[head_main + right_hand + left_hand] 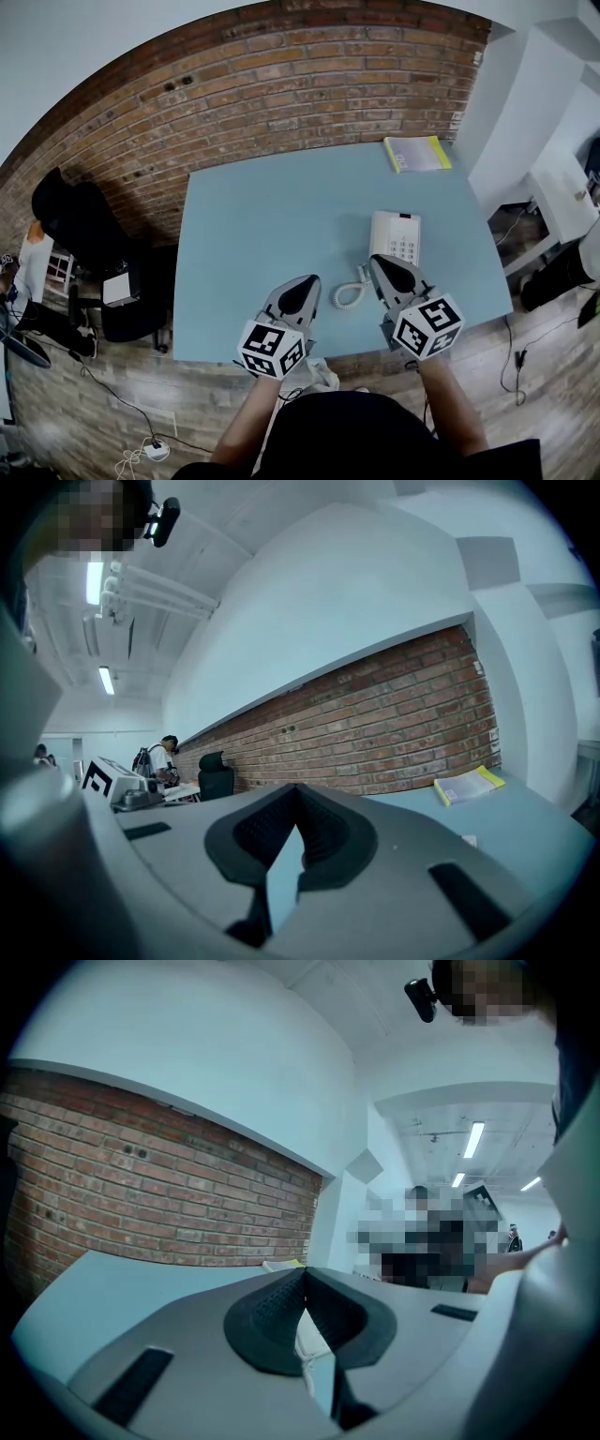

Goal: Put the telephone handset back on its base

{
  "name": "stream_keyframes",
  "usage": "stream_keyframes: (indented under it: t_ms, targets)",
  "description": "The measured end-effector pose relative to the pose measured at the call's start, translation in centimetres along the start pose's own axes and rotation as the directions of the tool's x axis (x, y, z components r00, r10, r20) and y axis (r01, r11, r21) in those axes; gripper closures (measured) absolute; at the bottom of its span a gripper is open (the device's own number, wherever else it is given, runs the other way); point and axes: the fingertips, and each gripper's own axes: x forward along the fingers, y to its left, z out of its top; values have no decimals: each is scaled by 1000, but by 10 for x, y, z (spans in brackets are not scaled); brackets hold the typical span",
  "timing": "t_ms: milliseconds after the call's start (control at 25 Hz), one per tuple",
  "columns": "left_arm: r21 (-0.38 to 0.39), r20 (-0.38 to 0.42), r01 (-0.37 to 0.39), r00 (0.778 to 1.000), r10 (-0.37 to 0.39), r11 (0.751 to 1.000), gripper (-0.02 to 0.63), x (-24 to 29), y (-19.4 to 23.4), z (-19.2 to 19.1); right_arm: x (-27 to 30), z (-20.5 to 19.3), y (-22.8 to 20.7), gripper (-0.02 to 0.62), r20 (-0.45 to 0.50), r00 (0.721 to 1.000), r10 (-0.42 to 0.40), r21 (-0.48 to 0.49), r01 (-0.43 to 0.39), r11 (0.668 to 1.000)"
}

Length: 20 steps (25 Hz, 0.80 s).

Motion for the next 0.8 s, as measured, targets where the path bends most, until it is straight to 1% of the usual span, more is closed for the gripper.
stream_keyframes:
  t_ms: [360,560,680,800]
  targets:
    - [24,16,-9,1000,8,1000,597,-18,-44,-5,-43,-2,11,583,17,1000,23,-7,-23,1000]
    - [48,20,-14,1000,13,999,597,-27,-56,-2,-59,0,16,583,29,999,29,5,-29,1000]
    - [72,30,-35,999,32,997,597,-32,-60,0,-68,1,17,583,38,999,30,10,-31,999]
    - [70,44,-51,998,48,996,597,-36,-61,5,-78,4,18,583,42,999,26,10,-27,1000]
